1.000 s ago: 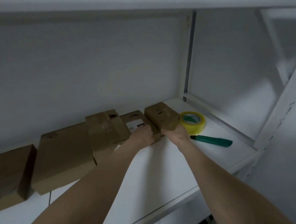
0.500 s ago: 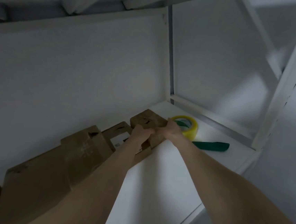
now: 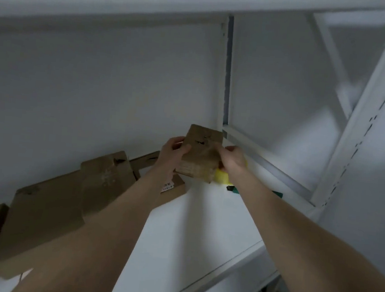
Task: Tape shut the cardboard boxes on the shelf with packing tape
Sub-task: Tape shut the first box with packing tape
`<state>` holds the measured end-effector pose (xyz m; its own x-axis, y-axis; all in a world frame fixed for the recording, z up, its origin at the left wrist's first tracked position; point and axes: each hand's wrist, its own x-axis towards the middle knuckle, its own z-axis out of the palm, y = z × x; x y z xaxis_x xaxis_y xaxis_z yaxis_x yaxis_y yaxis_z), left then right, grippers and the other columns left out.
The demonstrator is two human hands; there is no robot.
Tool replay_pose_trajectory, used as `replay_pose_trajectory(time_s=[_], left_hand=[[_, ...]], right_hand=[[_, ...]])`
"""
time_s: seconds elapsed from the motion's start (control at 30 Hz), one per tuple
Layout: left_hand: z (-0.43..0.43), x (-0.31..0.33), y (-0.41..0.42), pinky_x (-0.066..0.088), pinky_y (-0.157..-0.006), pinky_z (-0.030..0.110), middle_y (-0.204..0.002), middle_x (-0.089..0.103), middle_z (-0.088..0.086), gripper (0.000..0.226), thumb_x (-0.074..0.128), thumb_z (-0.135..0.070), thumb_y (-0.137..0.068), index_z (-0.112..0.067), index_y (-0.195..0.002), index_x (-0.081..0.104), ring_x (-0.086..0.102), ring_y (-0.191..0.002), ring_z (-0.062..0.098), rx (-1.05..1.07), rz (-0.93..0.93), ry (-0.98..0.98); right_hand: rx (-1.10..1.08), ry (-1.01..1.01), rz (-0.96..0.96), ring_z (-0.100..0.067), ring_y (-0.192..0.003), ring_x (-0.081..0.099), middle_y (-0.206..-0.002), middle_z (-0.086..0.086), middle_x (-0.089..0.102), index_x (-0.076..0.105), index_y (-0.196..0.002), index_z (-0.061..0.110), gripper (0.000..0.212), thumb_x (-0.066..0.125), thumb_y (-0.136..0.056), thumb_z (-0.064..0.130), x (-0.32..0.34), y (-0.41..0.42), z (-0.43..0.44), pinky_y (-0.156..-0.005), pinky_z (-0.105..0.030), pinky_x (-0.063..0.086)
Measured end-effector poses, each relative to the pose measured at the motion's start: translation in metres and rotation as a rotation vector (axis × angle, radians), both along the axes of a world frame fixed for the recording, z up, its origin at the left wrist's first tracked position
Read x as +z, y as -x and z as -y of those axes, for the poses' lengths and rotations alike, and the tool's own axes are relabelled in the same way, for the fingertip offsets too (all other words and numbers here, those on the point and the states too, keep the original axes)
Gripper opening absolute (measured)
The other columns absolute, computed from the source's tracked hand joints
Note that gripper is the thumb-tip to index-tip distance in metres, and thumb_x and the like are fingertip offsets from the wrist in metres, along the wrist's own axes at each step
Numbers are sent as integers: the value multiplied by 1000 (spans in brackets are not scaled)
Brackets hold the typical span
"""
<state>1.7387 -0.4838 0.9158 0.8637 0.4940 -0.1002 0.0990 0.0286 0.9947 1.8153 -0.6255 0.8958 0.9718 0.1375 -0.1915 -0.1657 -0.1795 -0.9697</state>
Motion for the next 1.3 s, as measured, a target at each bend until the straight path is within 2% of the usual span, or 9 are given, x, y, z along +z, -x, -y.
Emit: replay_pose_trajectory(time_s=[0.07, 0.3, 0.47, 0.53, 0.63, 0.8, 0.93, 1.07, 1.3], left_hand=[[6, 0, 11, 56, -76, 35, -115, 61, 6, 32, 60, -11, -92, -17, -123, 57, 63, -93, 21, -11, -3, 1], [20, -16, 48, 56, -79, 40, -118, 59, 4, 37, 58, -16, -88, -25, -124, 57, 59, -103, 23, -104, -166, -25], [28, -29, 66, 47, -96, 52, -127, 57, 4, 68, 62, -27, -66, -27, -133, 49, 54, -115, 25, -276, -334, -108], [29, -30, 68, 39, -102, 51, -133, 50, -3, 68, 65, -35, -79, -29, -141, 38, 45, -124, 19, -289, -354, -167], [28, -28, 68, 42, -98, 46, -135, 47, -4, 65, 59, -45, -88, -36, -145, 30, 44, -125, 19, -297, -331, -148], [23, -33, 74, 55, -88, 43, -126, 57, 3, 47, 61, -48, -86, -29, -129, 55, 55, -115, 20, -388, -392, -147], [16, -40, 75, 55, -87, 42, -123, 56, 4, 41, 61, -45, -87, -24, -123, 55, 54, -113, 22, -276, -394, -130], [21, -44, 68, 54, -81, 42, -120, 58, 8, 39, 52, -44, -91, -20, -123, 51, 55, -108, 26, -45, -357, -6], [38, -54, 71, 51, -87, 43, -107, 60, 6, 35, 44, -42, -95, -15, -114, 54, 56, -97, 23, -213, -517, -94]], right_hand=[[63, -27, -33, -24, -85, 67, -107, -9, 65, 40, -143, 11, 82, 65, -81, 57, -3, 7, 16, -81, -43, 57], [220, -205, -244, -33, -120, 54, -139, -6, 49, 40, -144, 24, 69, 69, -86, 46, -20, 26, 57, -96, -45, 49], [261, -253, -292, -25, -101, 62, -115, -9, 63, 57, -123, 18, 39, 69, -87, 21, -29, 40, 71, -80, -35, 56], [304, -158, -269, -22, -97, 61, -105, -7, 65, 62, -112, 18, 28, 67, -85, 23, -30, 44, 71, -90, -36, 52], [416, -11, -219, -21, -90, 61, -96, -7, 65, 63, -98, 16, 18, 65, -84, 25, -21, 51, 67, -85, -34, 49], [513, 39, -143, -23, -90, 64, -97, -8, 68, 67, -95, 18, 13, 67, -85, 25, -13, 56, 58, -83, -36, 51], [445, 56, -126, -22, -103, 64, -113, -5, 68, 67, -117, 21, 39, 73, -84, 41, -19, 56, 59, -93, -40, 52], [231, 134, -161, -30, -129, 46, -142, -5, 49, 43, -143, 17, 79, 73, -79, 53, -25, 51, 70, -105, -45, 39], [210, 73, -213, -28, -98, 65, -113, -9, 67, 56, -126, 15, 63, 84, -73, 36, -42, 54, 64, -89, -47, 54]])
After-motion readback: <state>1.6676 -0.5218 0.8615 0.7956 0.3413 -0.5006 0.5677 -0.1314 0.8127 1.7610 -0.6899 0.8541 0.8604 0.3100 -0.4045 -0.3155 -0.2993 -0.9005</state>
